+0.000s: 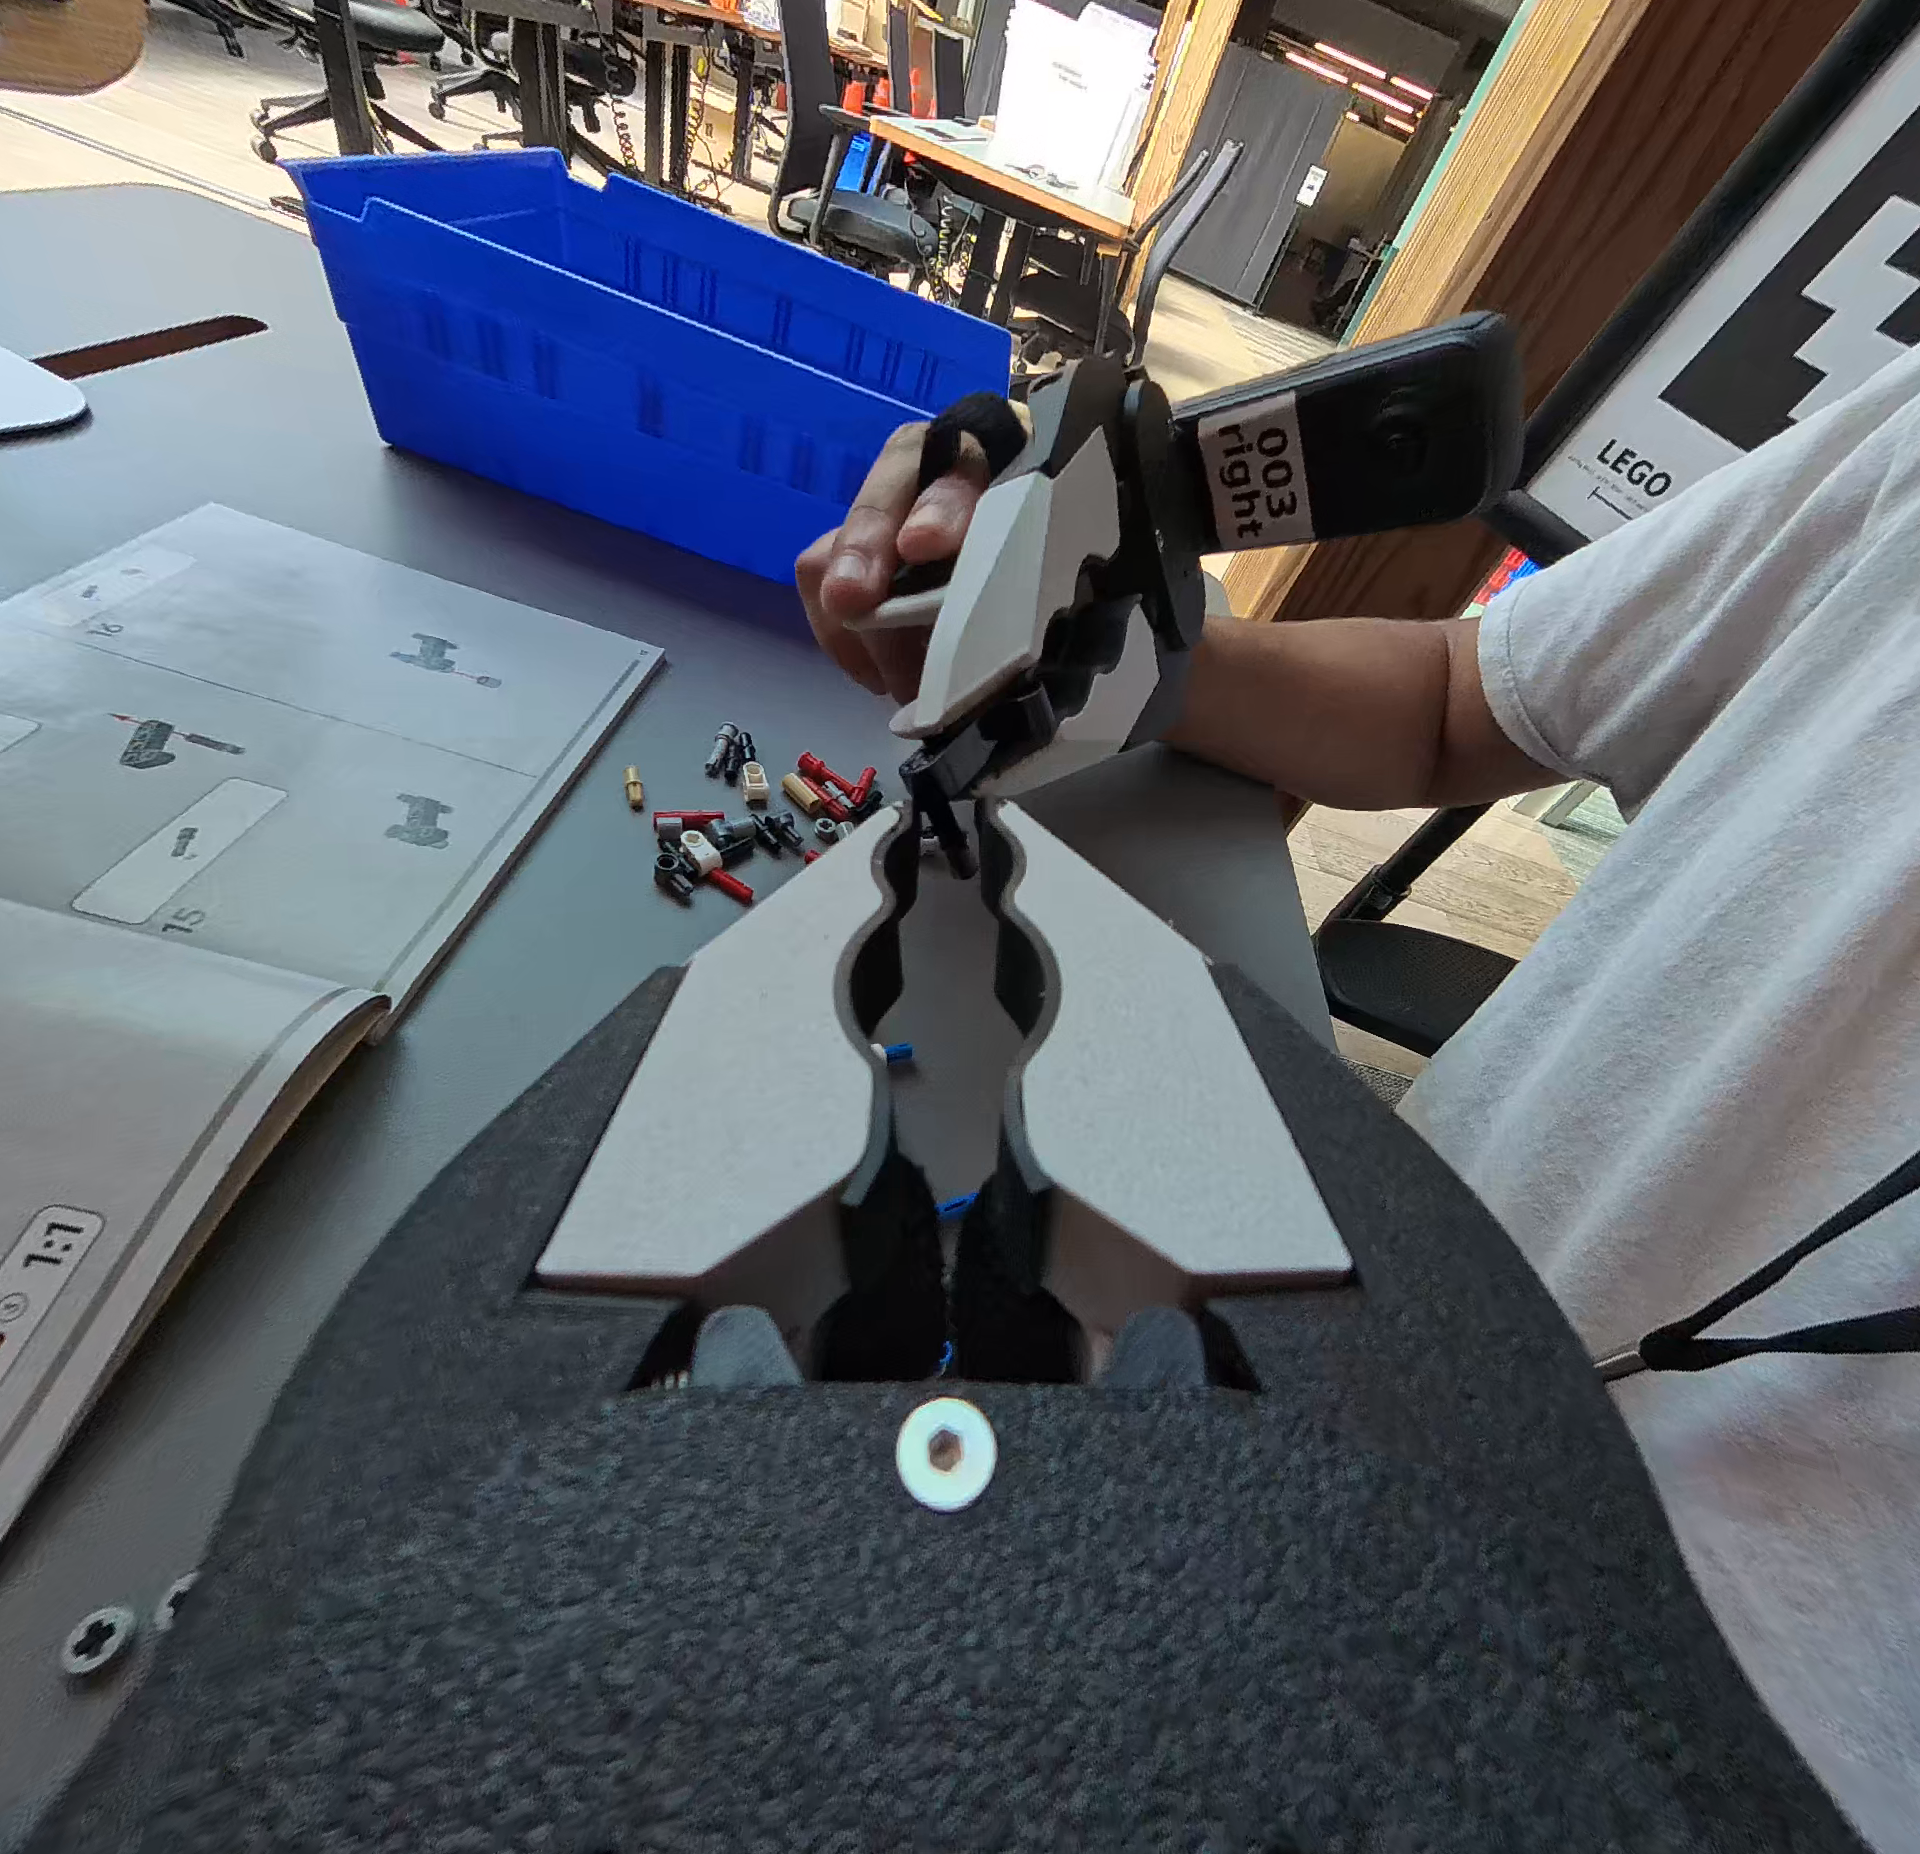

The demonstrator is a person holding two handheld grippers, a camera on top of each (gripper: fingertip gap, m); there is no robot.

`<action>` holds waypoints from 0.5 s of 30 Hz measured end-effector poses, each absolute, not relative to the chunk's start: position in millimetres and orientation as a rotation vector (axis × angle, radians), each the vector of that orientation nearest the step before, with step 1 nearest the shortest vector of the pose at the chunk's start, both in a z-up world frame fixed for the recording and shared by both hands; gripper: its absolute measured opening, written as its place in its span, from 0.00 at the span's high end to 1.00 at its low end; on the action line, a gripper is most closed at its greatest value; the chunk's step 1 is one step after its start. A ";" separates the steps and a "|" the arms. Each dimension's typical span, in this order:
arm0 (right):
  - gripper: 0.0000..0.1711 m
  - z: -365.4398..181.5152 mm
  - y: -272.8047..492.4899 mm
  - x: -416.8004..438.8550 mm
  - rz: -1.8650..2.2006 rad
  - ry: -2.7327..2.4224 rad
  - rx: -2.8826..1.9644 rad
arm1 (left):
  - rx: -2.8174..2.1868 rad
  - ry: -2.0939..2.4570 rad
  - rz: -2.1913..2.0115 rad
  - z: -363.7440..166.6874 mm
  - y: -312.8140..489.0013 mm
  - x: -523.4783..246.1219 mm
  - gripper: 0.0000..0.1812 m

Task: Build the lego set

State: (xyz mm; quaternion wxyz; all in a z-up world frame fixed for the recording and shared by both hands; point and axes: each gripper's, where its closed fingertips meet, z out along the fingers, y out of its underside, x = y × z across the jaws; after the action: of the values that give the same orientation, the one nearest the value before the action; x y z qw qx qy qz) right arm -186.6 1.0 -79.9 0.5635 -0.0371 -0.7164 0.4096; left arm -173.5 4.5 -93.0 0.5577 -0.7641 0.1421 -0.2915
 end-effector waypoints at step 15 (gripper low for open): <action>0.97 -86.1 12.1 -196.1 0.861 -1.708 -0.142 | -1.798 0.351 -0.629 -91.9 5.2 -177.1 0.93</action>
State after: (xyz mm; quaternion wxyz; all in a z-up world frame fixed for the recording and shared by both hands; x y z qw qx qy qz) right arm -196.1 12.1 -86.1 0.5742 -0.0607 -0.7290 0.3677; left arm -177.1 5.2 -91.9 0.5665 -0.7650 0.1493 -0.2675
